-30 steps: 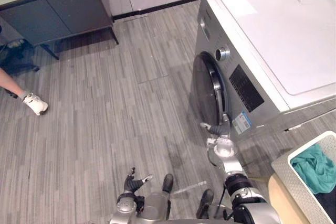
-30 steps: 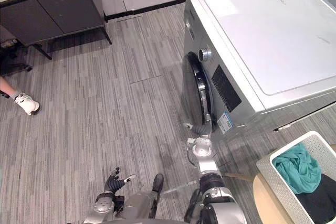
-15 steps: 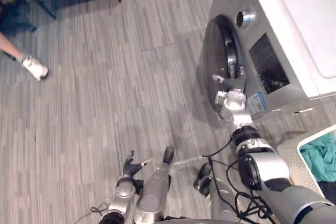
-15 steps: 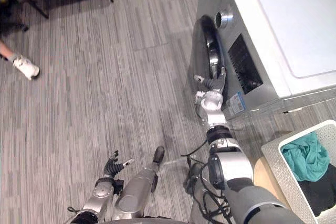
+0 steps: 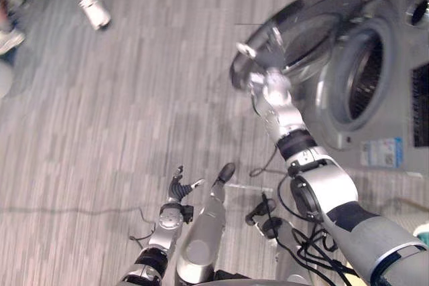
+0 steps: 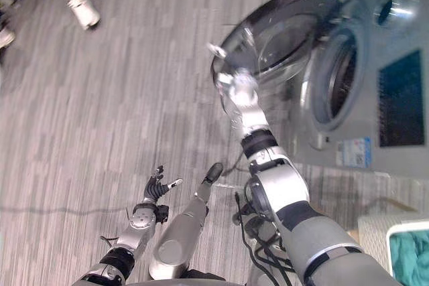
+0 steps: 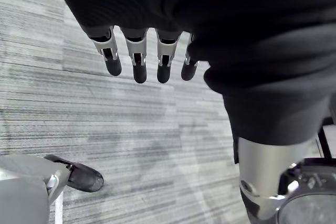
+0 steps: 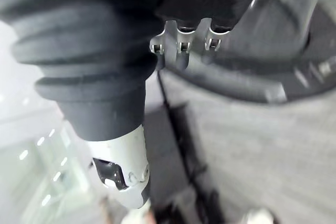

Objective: Pick up the laundry basket with both hands and put the clothes into the washing machine.

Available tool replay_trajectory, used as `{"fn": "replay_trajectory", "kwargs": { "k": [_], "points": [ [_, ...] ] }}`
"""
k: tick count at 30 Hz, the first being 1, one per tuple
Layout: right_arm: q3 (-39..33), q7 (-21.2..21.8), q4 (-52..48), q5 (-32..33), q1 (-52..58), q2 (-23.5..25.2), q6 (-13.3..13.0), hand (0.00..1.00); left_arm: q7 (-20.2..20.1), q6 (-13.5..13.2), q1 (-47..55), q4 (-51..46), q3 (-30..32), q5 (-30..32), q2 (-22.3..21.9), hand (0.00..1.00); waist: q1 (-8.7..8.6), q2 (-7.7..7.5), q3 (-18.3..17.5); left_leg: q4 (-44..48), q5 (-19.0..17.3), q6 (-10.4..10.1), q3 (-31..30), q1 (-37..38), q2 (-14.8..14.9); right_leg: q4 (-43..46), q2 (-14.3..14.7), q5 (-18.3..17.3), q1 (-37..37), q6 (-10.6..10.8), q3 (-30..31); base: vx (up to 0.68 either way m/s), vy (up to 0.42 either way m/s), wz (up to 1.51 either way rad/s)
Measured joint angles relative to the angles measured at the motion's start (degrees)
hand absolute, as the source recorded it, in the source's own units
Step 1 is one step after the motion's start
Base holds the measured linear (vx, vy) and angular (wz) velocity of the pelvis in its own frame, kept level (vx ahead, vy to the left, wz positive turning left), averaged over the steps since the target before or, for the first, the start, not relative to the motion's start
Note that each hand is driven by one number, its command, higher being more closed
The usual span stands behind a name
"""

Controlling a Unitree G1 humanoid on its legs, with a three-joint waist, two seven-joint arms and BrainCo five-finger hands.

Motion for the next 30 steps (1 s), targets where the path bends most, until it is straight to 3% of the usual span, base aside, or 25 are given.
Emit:
{"fn": "replay_trajectory", "kwargs": {
  "k": [3, 7, 9, 12, 15, 18, 23, 27, 30],
  "points": [
    [0.09, -0.28, -3.37, 0.09, -1.24, -1.03, -1.16, 0.0, -0.08, -0.66, 0.6, -0.01, 0.33, -0.05, -1.28, 0.0, 0.01, -0.04, 0.01, 0.13, 0.0, 0.01, 0.08, -0.02, -0.27, 0.32, -0.45, -0.09, 0.44, 0.14, -0.56, 0.08, -0.106, 0.14],
    [3.79, -0.61, -10.38, 0.33, 5.77, -4.78, -1.42, 0.0, -0.12, -0.97, 0.25, 0.02, 0.69, -0.57, -1.63, 0.0, -1.81, -1.35, 0.8, 0.99, -0.03, 0.05, 2.36, 0.14, -0.17, -0.96, 0.06, 0.47, -0.11, 0.09, 1.98, -0.01, -0.021, -0.35],
    [9.23, 0.01, -14.94, -0.1, 12.06, -6.81, -1.8, 0.0, 0.0, -0.84, -1.5, 0.06, 0.68, -1.81, -1.52, 0.0, -3.34, -2.55, 1.51, 1.42, -0.08, 0.12, 5.35, 0.17, 1.72, -4.33, 2.96, 3.27, -0.66, -0.37, 5.25, -0.1, 0.002, -0.91],
    [17.86, 2.66, -22.69, -3.78, 26.19, -11.1, -2.04, 0.0, 0.17, -0.61, -7.12, -0.57, -0.55, -2.21, -0.92, 0.0, -7.18, -4.21, 2.42, 1.92, -1.09, 0.96, 10.38, 0.47, 4.31, -9.07, 6.89, 6.94, -1.61, -0.88, 11.24, -0.17, 0.032, -1.01],
    [19.06, 5.37, -25.84, -7.19, 38.32, -13.86, -2.16, 0.0, 0.94, -0.63, -14.31, -1.0, -1.93, -2.01, 0.75, 0.0, -9.46, -5.08, 2.88, 1.95, -1.77, 1.48, 13.6, 0.44, 5.37, -10.59, 8.27, 8.72, -3.24, -0.64, 14.81, -0.18, 0.03, -0.88],
    [16.64, 7.84, -26.33, -10.22, 50.39, -14.61, -2.14, 0.0, 2.43, -0.39, -23.77, 0.77, -1.65, 0.33, 4.84, 0.0, -12.79, -6.53, 3.35, 2.47, -1.94, 1.77, 17.95, -0.07, 6.22, -12.33, 9.43, 11.17, -5.19, -0.47, 18.85, -0.15, 0.037, -0.8],
    [8.15, 11.18, -26.31, -14.55, 60.85, -15.45, -2.32, 0.0, 2.95, 1.08, -36.98, 9.43, 0.92, 2.67, 19.31, 0.0, -17.71, -9.42, 4.16, 3.78, -2.86, 2.87, 25.42, -0.47, 7.26, -14.41, 11.15, 15.15, -8.07, -0.33, 25.76, -0.08, 0.035, -0.75],
    [-2.23, 10.73, -25.65, -14.93, 64.75, -15.33, -2.71, 0.0, 4.09, 2.16, -44.02, 14.88, 5.01, 2.49, 31.13, 0.0, -21.74, -11.38, 4.24, 5.6, -3.72, 3.56, 28.42, -3.38, 7.38, -16.13, 11.96, 17.6, -10.87, -0.11, 28.51, -0.04, 0.035, -0.42],
    [-5.45, 9.28, -25.55, -14.28, 65.7, -15.23, -3.58, 0.0, 4.4, 3.05, -47.08, 17.92, 6.85, 2.4, 35.61, 0.0, -23.55, -11.78, 4.27, 5.64, -3.71, 3.58, 28.84, -4.59, 7.5, -18.05, 12.3, 19.62, -11.51, -0.05, 29.51, 0.02, 0.034, -0.16]
  ]
}}
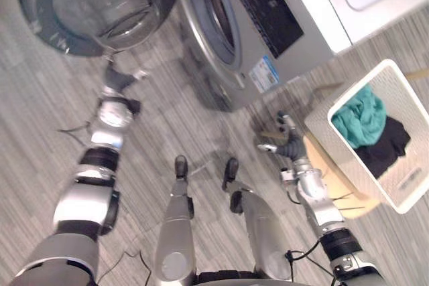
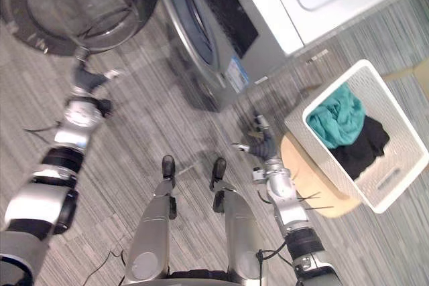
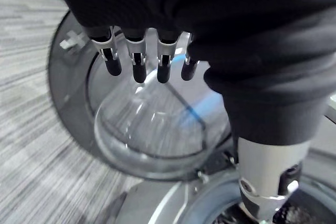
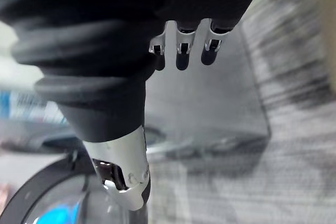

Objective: Pick up the laundry basket with both hands and put the clothes into the washing machine.

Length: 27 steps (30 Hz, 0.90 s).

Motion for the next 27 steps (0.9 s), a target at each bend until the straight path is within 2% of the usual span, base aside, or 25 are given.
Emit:
{"fn": "replay_trajectory", "kwargs": {
  "k": [4, 7, 11, 15, 17, 18, 19, 21, 23, 27],
  "points": [
    [-1.7, -0.66, -4.69, 1.94, 2.22, 1.99, -0.86, 0.0, -0.84, 0.44, -0.19, -0.11, 1.94, 0.17, 0.13, 0.0, 0.2, -0.23, 0.01, 1.75, -0.93, 0.6, 1.18, -1.98, 0.97, -3.13, 0.85, 1.69, -0.24, 0.48, 1.04, 0.02, 0.007, -0.19],
    [-3.87, -0.79, -13.69, 3.41, 6.39, 4.5, -2.2, 0.0, -0.62, 2.13, -1.71, -2.0, 8.01, 0.05, 0.22, 0.0, 0.28, -0.59, 0.2, 6.47, -3.13, 0.67, 1.57, -6.01, 2.23, -5.39, 1.68, 3.15, -1.26, 0.52, 1.13, 0.0, 0.015, -0.16],
    [-6.46, -1.96, -23.29, 4.27, 12.15, 6.21, -2.99, 0.0, -0.61, 2.5, -1.66, -6.82, 13.13, 0.07, 0.06, 0.0, 0.67, -0.6, 0.22, 12.44, -6.51, 1.07, 1.93, -8.16, 3.67, -5.24, 2.32, 3.23, -0.77, 0.77, 0.93, 0.06, 0.027, -0.1],
    [-7.11, -2.04, -27.55, 4.24, 13.33, 7.59, -3.29, 0.0, -0.45, 2.39, -0.42, -11.24, 14.05, 0.08, -2.43, 0.0, 1.68, -0.54, 0.26, 14.29, -7.86, 1.34, 3.06, -7.9, 4.38, -3.76, 2.35, 2.25, -0.64, 1.77, 1.21, 0.07, 0.008, -0.12],
    [-7.09, -2.49, -27.88, 4.2, 13.25, 8.18, -3.41, 0.0, -0.29, 2.13, 3.42, -15.22, 13.55, 0.08, -5.71, 0.0, 2.1, -0.49, 0.29, 15.02, -8.42, 1.31, 3.89, -6.88, 4.46, -1.7, 1.97, 1.2, -0.52, 1.18, 1.37, 0.06, -0.01, -0.07],
    [-7.09, -3.23, -27.87, 4.1, 13.24, 8.85, -3.41, 0.0, 0.08, 1.86, 8.45, -19.07, 12.89, 0.09, -8.91, 0.0, 2.23, -0.44, 0.33, 15.0, -8.56, 1.38, 5.03, -5.21, 4.36, 0.51, 1.35, 0.09, -0.18, 1.5, 1.56, 0.07, -0.011, -0.05],
    [-7.09, -3.32, -27.87, 4.0, 13.24, 9.06, -3.4, 0.0, 0.23, 1.71, 9.76, -19.85, 12.63, 0.11, -9.7, 0.0, 2.26, -0.44, 0.33, 15.0, -8.66, 1.35, 5.24, -4.69, 4.32, 0.89, 1.22, -0.11, 0.03, 1.43, 1.53, 0.09, -0.019, -0.09],
    [-7.1, -4.3, -27.79, 2.78, 13.36, 9.6, -3.37, 0.0, 0.73, 1.01, 20.5, -24.88, 9.79, 0.2, -16.48, 0.0, 2.91, -0.33, 0.37, 14.56, -9.78, 1.39, 7.32, 0.08, 3.87, 3.95, 0.51, -2.45, 2.03, 1.19, 3.19, 0.07, -0.012, -0.25],
    [-7.14, -5.03, -27.31, 0.95, 13.34, 9.59, -3.33, 0.0, 0.54, 0.23, 29.07, -27.93, 7.71, 0.35, -21.47, 0.0, 3.23, -0.17, 0.28, 13.04, -10.37, 1.25, 9.32, 4.14, 3.54, 4.74, 0.47, -3.46, 3.77, 1.51, 5.02, 0.05, 0.0, -0.43],
    [-7.91, -5.8, -21.5, -2.64, 12.28, 8.72, -2.34, 0.0, 0.01, -0.31, 41.93, -27.87, 6.07, 0.78, -28.98, 0.0, 2.21, 1.42, -1.86, 10.89, -11.22, 1.68, 13.76, 8.36, 2.96, 2.69, 1.46, -2.7, 5.44, 1.62, 9.48, 0.05, 0.028, -0.6]
  ]
}}
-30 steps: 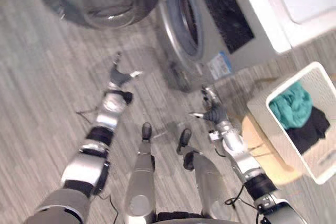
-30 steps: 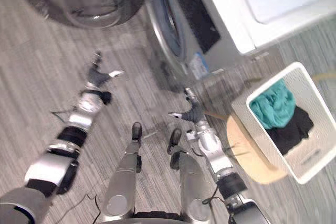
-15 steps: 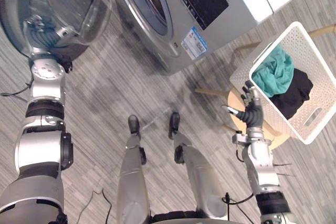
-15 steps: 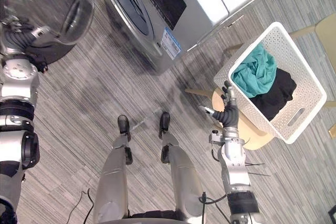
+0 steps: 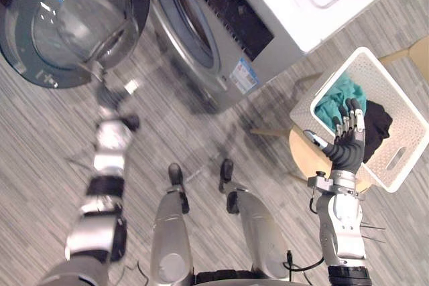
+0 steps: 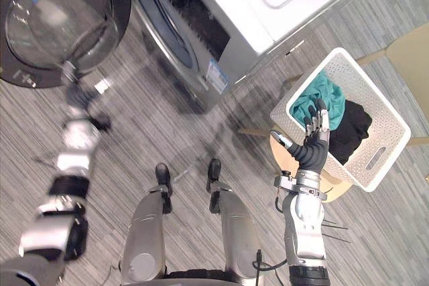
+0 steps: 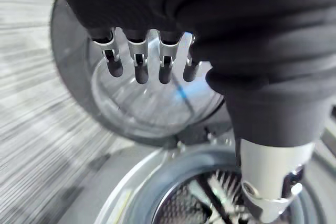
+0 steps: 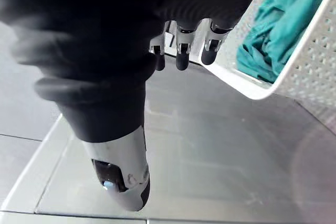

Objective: Pick up the laundry basket with both hands and put the clothes into the washing machine.

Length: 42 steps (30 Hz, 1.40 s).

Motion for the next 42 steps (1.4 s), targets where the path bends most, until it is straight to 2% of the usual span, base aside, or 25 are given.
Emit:
{"fn": "replay_trajectory", "kwargs": {
  "k": [3, 4, 6, 8, 9, 11, 13, 14, 15, 16, 17, 19, 20, 21, 22, 24, 25, 26, 28, 31, 33, 38, 39, 41, 42],
  "points": [
    [-0.7, -1.08, 4.03, -2.17, -0.36, -0.14, 1.81, 0.0, -1.35, -0.06, 8.71, 2.86, -1.64, 0.63, -2.98, 0.0, -0.93, 2.84, -3.04, 0.22, -2.34, 0.64, 5.05, 4.67, 0.98, -2.05, 1.41, 1.59, 2.39, 0.62, 4.94, 0.09, 0.071, -1.05],
    [-0.8, -1.22, 4.47, -2.91, -0.13, -0.57, 2.2, 0.0, -2.17, -0.06, 11.04, 4.79, -1.62, 0.81, -4.04, 0.0, -1.65, 4.08, -4.04, -0.1, -3.12, 0.93, 6.92, 6.96, 1.19, -2.27, -0.2, -1.26, 3.3, -0.08, 1.56, 0.11, 0.076, -1.05],
    [-0.75, -1.13, 6.08, -5.39, 0.2, -1.08, 2.83, 0.0, -3.38, -0.12, 14.09, 7.87, -1.51, 0.82, -4.38, 0.0, -1.93, 5.08, -5.07, -0.24, -5.63, 0.01, 11.94, 12.63, 2.3, -0.92, -4.74, -2.54, 6.47, -1.1, -10.38, 0.09, 0.06, -1.23],
    [-0.6, -1.09, 6.86, -7.82, 1.01, -1.38, 3.75, 0.0, -4.43, -0.01, 16.1, 11.77, -1.4, 0.83, -4.47, 0.0, -1.9, 5.42, -6.86, -0.1, -7.43, -1.41, 16.63, 17.16, 3.89, -0.13, -7.38, -2.7, 9.18, -1.36, -19.57, 0.12, 0.017, -1.16],
    [-0.61, -1.05, 7.76, -8.66, 1.8, -1.44, 3.83, 0.0, -4.59, 0.02, 16.77, 13.73, -1.33, 0.83, -4.4, 0.0, -1.91, 5.36, -8.12, 0.0, -7.95, -2.1, 18.31, 18.48, 4.27, 0.17, -7.54, -2.7, 9.86, -1.26, -20.44, 0.12, -0.002, -1.02],
    [-0.57, -1.05, 8.09, -9.52, 2.63, -1.67, 4.25, 0.0, -5.41, 0.13, 17.02, 17.23, -1.01, 1.04, -4.56, 0.0, -2.03, 5.29, -9.29, 0.56, -8.08, -2.38, 20.71, 21.14, 5.33, 1.54, -6.27, -2.95, 9.95, -1.01, -17.08, 0.19, -0.087, -0.92],
    [-0.23, -0.95, 8.24, -10.22, 3.82, -2.26, 4.44, 0.0, -5.84, 0.16, 17.51, 19.33, -0.92, 1.45, -5.1, 0.0, -2.13, 5.39, -9.62, 5.82, -8.04, -2.35, 20.45, 22.09, 7.35, 2.3, -4.97, -4.19, 11.16, -1.12, -15.15, 0.17, -0.132, -0.81],
    [-0.2, -0.92, 8.58, -10.65, 4.23, -2.65, 4.54, 0.0, -6.0, 0.17, 17.97, 19.63, -0.87, 1.44, -5.38, 0.0, -2.12, 5.63, -9.76, 10.21, -7.76, -1.92, 19.69, 21.77, 8.95, 2.15, -3.97, -4.47, 12.1, -1.34, -14.08, 0.19, -0.129, -0.76],
    [-0.05, -0.9, 9.57, -11.09, 4.54, -3.38, 4.56, 0.0, -6.58, 0.17, 18.82, 19.71, -0.86, 1.44, -5.7, 0.0, -2.1, 5.99, -10.05, 17.79, -5.8, 1.04, 17.23, 20.51, 11.56, 1.19, -2.58, -4.61, 14.08, -1.61, -12.72, 0.2, -0.12, -0.72],
    [0.03, -0.89, 9.96, -11.1, 4.57, -3.69, 4.6, 0.0, -6.89, 0.17, 18.96, 19.8, -0.94, 1.44, -5.78, 0.0, -2.14, 6.02, -10.12, 20.57, -4.19, 2.96, 16.04, 19.62, 12.22, 0.65, -2.32, -4.56, 15.08, -1.68, -12.39, 0.26, -0.119, -0.67],
    [0.25, -0.87, 10.27, -11.09, 4.83, -4.54, 4.61, 0.0, -7.09, 0.15, 18.95, 20.02, -0.96, 1.42, -6.17, 0.0, -2.16, 5.88, -10.25, 26.64, 1.29, 3.95, 13.39, 17.53, 13.11, -1.01, -2.16, -4.32, 17.11, -2.03, -10.75, 0.22, -0.051, -0.5],
    [1.37, -0.88, 11.36, -11.12, 4.1, -5.61, 4.6, 0.0, -7.2, -0.02, 19.17, 20.25, -1.15, 1.42, -6.86, 0.0, -1.89, 5.68, -10.85, 30.71, -2.06, 2.63, 8.35, 13.47, 12.05, -2.7, -2.79, -4.02, 18.88, -2.41, -8.58, 0.24, -0.006, -0.52],
    [1.98, -0.85, 12.62, -11.23, 3.17, -6.53, 4.76, 0.0, -7.33, -0.14, 19.26, 20.12, -1.19, 1.35, -7.02, 0.0, -1.54, 5.68, -10.86, 29.69, -4.52, 0.93, 4.44, 11.52, 9.8, -3.4, -3.09, -3.98, 19.92, -2.36, -7.17, 0.17, 0.023, -0.45],
    [2.14, -0.73, 13.32, -11.32, 2.83, -6.83, 4.89, 0.0, -7.43, -0.35, 19.26, 20.07, -1.26, 1.33, -7.02, 0.0, -1.13, 5.67, -10.93, 27.96, -5.25, 0.29, 2.64, 10.84, 8.51, -3.6, -3.29, -3.96, 20.26, -2.34, -6.36, 0.23, 0.101, -0.59],
    [2.36, -0.06, 14.96, -11.83, 2.03, -7.09, 5.01, 0.0, -7.95, -0.99, 19.22, 20.01, -1.39, 1.3, -7.11, 0.0, -0.48, 5.72, -10.96, 22.09, -6.16, -0.51, -0.21, 10.39, 5.79, -4.28, -3.85, -3.63, 21.3, -1.81, -5.34, 0.15, 0.155, -0.51],
    [2.89, 0.46, 17.05, -12.66, 0.86, -7.73, 5.1, 0.0, -8.29, -1.15, 19.23, 20.04, -2.3, 1.31, -7.5, 0.0, -0.36, 6.39, -11.36, 9.95, -5.73, -1.24, -3.24, 9.82, 2.17, -4.84, -4.77, -3.3, 22.02, -1.21, -4.81, 0.14, 0.217, -0.39],
    [3.76, 0.5, 17.86, -13.29, -0.1, -8.97, 5.41, 0.0, -8.32, -1.12, 19.32, 20.13, -2.63, 1.32, -8.11, 0.0, -0.24, 7.78, -12.02, 0.67, -1.56, -3.15, -5.55, 9.91, 0.48, -5.4, -4.57, -3.08, 21.94, 0.19, -4.54, 0.1, 0.239, -0.36],
    [5.06, 0.59, 19.53, -13.81, -1.62, -9.76, 5.92, 0.0, -8.53, -1.09, 19.26, 20.38, -3.2, 1.08, -8.17, 0.0, 0.01, 8.01, -12.34, -1.7, 2.18, -1.01, -5.97, 9.64, -0.69, -6.08, -4.73, -3.53, 22.15, 2.26, -3.59, 0.1, 0.227, -0.28],
    [6.28, 0.84, 20.97, -14.34, -3.21, -10.59, 6.22, 0.0, -8.87, -1.13, 19.18, 20.39, -3.95, 1.08, -7.63, 0.0, 0.08, 7.14, -12.63, -3.24, 2.31, -0.83, -5.99, 9.82, -3.38, -7.66, -7.05, -2.77, 22.3, 3.95, -3.56, 0.1, 0.213, 0.06],
    [9.97, 1.08, 25.68, -15.77, -8.63, -12.19, 6.23, 0.0, -9.34, -1.2, 18.93, 20.26, -4.23, 0.77, -7.04, 0.0, 1.16, 6.97, -12.27, -4.02, 2.88, 0.17, -6.24, 8.6, -6.09, -8.9, -9.6, -1.93, 21.78, 5.49, -4.16, 0.03, 0.191, 0.23],
    [13.0, 1.26, 31.11, -16.81, -15.11, -12.81, 6.34, 0.0, -9.3, -1.3, 17.88, 20.22, -4.27, 0.66, -6.0, 0.0, 1.38, 7.02, -10.48, -3.87, 3.22, 0.77, -6.57, 7.16, -6.51, -8.77, -10.04, -1.62, 20.77, 5.85, -4.74, -0.04, 0.082, 0.19],
    [19.14, 0.66, 44.37, -19.07, -35.44, -16.24, 7.61, 0.0, -7.76, -2.3, 12.97, 20.03, -4.13, -1.03, -4.06, 0.0, 3.73, 7.41, -2.8, -3.01, 4.72, 2.98, -8.32, 0.11, -6.19, -8.04, -9.37, 0.21, 14.63, 5.79, -5.43, -0.12, 0.024, 0.13],
    [19.7, 0.23, 47.06, -19.54, -38.84, -17.33, 8.41, 0.0, -7.25, -2.35, 12.18, 20.07, -4.16, -1.16, -3.71, 0.0, 4.58, 7.52, -1.95, -2.92, 4.83, 3.12, -8.5, -1.39, -6.22, -8.1, -9.33, 0.54, 13.33, 5.88, -5.53, -0.07, 0.029, 0.1],
    [19.86, -0.28, 51.69, -20.18, -43.32, -18.07, 8.77, 0.0, -6.57, -2.42, 12.15, 20.12, -4.11, -1.81, -3.65, 0.0, 4.93, 7.59, -1.46, -2.8, 5.34, 3.7, -9.22, -3.93, -6.46, -8.23, -9.43, 0.93, 11.43, 5.76, -6.53, -0.02, 0.031, 0.18],
    [19.84, -1.34, 54.38, -20.75, -45.4, -18.66, 9.27, 0.0, -6.26, -2.49, 11.76, 20.15, -4.11, -2.5, -3.56, 0.0, 5.89, 7.65, -1.02, -2.8, 5.66, 4.0, -9.4, -5.12, -6.47, -8.53, -9.37, 1.44, 10.53, 5.39, -6.68, 0.02, 0.027, 0.17]
  ]
}}
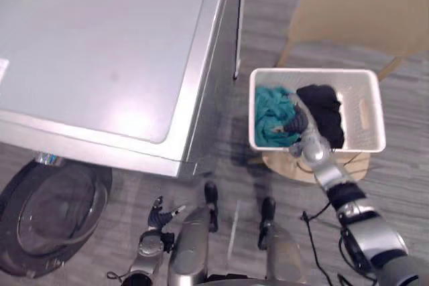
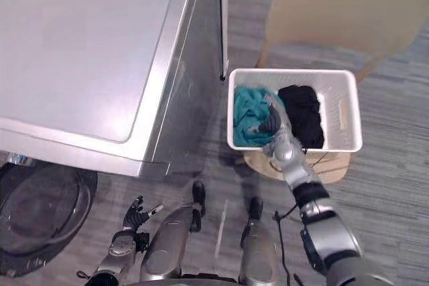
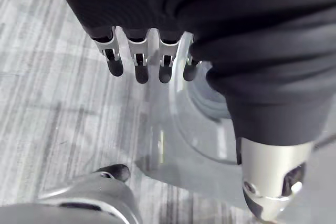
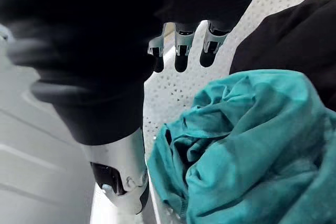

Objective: Pick up the laundry basket with both hands and put the clothes into the washing machine.

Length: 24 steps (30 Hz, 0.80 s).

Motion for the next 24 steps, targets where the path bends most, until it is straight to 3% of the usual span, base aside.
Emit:
{"fn": "replay_trajectory", "kwargs": {
  "k": [7, 8, 14, 21, 24],
  "points": [
    [-0.4, -2.61, 15.05, -3.1, -9.01, -1.81, 4.65, 0.0, 2.35, -1.96, -2.05, -0.01, -0.14, -5.91, -1.6, 0.0, 2.74, 0.99, 1.46, -0.99, 1.95, 0.44, -3.11, -5.08, -1.18, -2.09, -0.02, 1.26, -2.83, -1.09, -2.18, 0.04, 0.025, 0.24],
    [-0.37, -2.62, 16.21, -3.37, -9.75, -2.26, 4.98, 1.0, 2.56, -2.21, -2.2, -0.05, -0.09, -6.32, -1.92, 0.0, 3.21, 1.1, 1.54, -1.63, 2.44, 0.43, -3.38, -5.58, -1.51, -2.17, -0.22, 1.26, -3.43, -1.09, -2.4, 0.03, 0.029, 0.13],
    [1.4, -1.92, 18.3, -3.7, -12.03, -3.17, 5.5, 1.0, 2.71, -2.34, -3.87, 0.11, -0.2, -7.3, -2.63, 0.0, 4.05, 1.24, 1.76, -6.27, 5.37, -0.15, -5.34, -5.97, -2.32, -2.09, -0.37, 1.25, -4.93, -1.12, -3.27, 0.01, 0.009, 0.19],
    [1.38, -0.77, 17.86, 0.84, -12.72, -3.28, 5.46, 1.0, 2.14, -2.28, -5.52, -0.02, -0.35, -7.3, -4.33, 0.0, 4.67, 1.19, 1.79, -9.58, 7.29, -0.83, -5.11, -3.28, -2.02, -2.02, -0.05, 1.23, -4.16, -1.14, -2.84, -0.03, -0.019, -0.04],
    [-3.95, -1.26, 9.23, 2.42, -9.72, -3.03, 5.75, 1.0, 2.15, -2.04, -5.52, -0.08, -0.33, -7.3, -4.31, 0.0, 4.0, 0.98, 1.92, -11.48, 7.87, -0.72, -4.43, -0.62, -1.89, -2.1, 0.06, 1.22, -2.85, -1.16, -2.19, -0.02, -0.009, -0.11]
  ]
}}
